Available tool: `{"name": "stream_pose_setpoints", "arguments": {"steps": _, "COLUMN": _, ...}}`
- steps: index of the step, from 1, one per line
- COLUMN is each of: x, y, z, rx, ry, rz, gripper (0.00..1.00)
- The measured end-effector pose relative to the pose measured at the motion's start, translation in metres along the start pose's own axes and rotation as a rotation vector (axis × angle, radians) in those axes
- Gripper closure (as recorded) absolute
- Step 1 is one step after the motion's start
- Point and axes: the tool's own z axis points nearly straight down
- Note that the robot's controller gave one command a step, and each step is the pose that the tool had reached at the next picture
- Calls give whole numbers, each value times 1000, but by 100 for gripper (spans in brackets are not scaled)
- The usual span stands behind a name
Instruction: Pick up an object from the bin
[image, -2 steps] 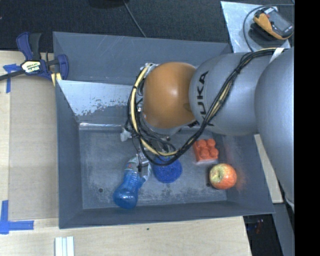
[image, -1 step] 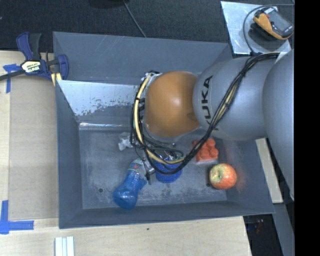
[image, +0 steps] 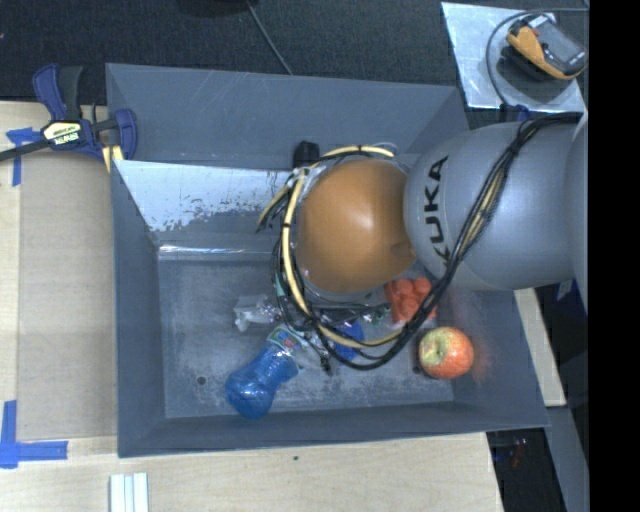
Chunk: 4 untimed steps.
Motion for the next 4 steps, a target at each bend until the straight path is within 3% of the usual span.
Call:
{"name": "stream_pose_setpoints", "arguments": {"steps": 1, "x": -3, "y": 14, "z": 45, "rx": 4, "ry": -5, "rz": -29, "gripper": 0}}
{"name": "stream_pose_setpoints", "arguments": {"steps": 2, "x": -23, "y": 20, "z": 47, "rx": 4, "ry": -5, "rz": -249, "gripper": 100}}
{"name": "stream_pose_setpoints", "arguments": {"steps": 4, "x": -23, "y": 20, "z": 47, "rx": 3, "ry": -4, "rz": -247, "gripper": 100}}
